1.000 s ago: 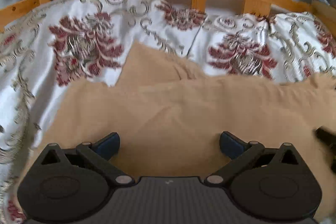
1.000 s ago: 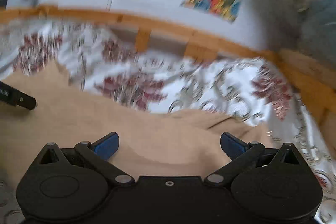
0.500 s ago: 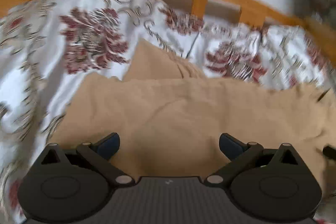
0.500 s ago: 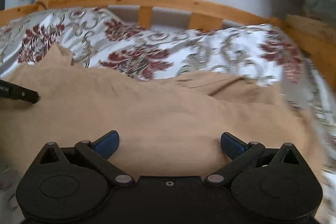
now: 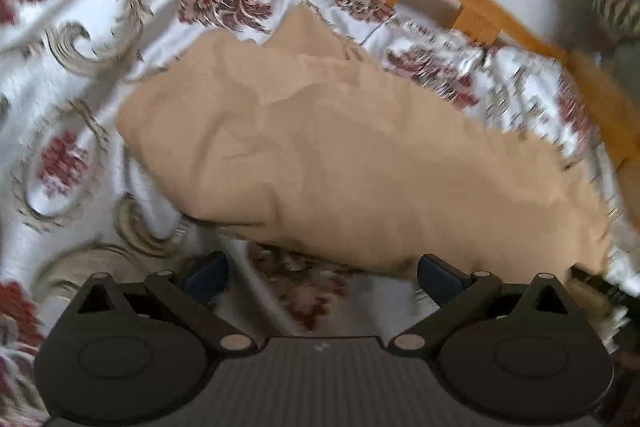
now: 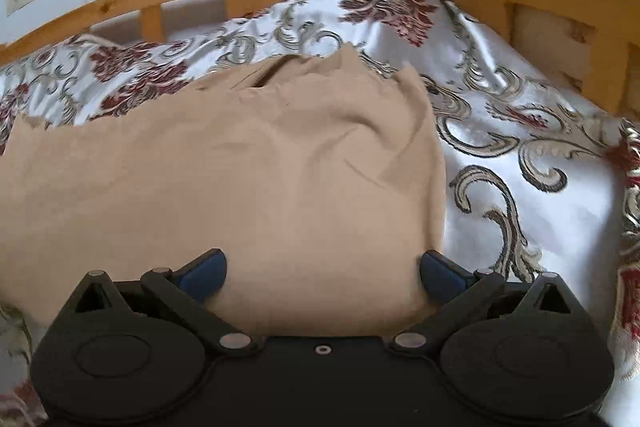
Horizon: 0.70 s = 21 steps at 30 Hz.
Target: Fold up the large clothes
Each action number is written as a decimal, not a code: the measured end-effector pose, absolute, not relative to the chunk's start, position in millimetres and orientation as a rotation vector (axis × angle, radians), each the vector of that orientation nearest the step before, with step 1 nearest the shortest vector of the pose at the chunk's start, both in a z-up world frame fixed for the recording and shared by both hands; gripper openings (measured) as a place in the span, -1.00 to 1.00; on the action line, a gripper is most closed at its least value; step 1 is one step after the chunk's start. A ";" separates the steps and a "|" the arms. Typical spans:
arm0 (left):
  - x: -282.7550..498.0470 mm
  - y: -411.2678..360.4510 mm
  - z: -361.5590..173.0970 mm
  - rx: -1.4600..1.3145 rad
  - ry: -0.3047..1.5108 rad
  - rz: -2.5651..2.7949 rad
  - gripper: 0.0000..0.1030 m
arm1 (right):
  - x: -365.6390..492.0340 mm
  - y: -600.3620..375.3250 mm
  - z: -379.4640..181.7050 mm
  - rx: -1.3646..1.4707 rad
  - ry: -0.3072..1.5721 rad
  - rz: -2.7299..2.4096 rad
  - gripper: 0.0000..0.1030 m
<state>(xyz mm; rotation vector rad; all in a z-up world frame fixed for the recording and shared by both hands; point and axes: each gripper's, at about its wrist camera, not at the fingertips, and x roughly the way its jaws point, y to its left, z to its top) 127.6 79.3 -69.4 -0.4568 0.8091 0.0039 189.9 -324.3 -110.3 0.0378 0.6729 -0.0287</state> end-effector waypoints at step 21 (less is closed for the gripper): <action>143.1 107.6 -84.2 -0.621 0.756 0.059 0.99 | 292.8 -151.0 -111.5 -0.486 0.515 0.204 0.99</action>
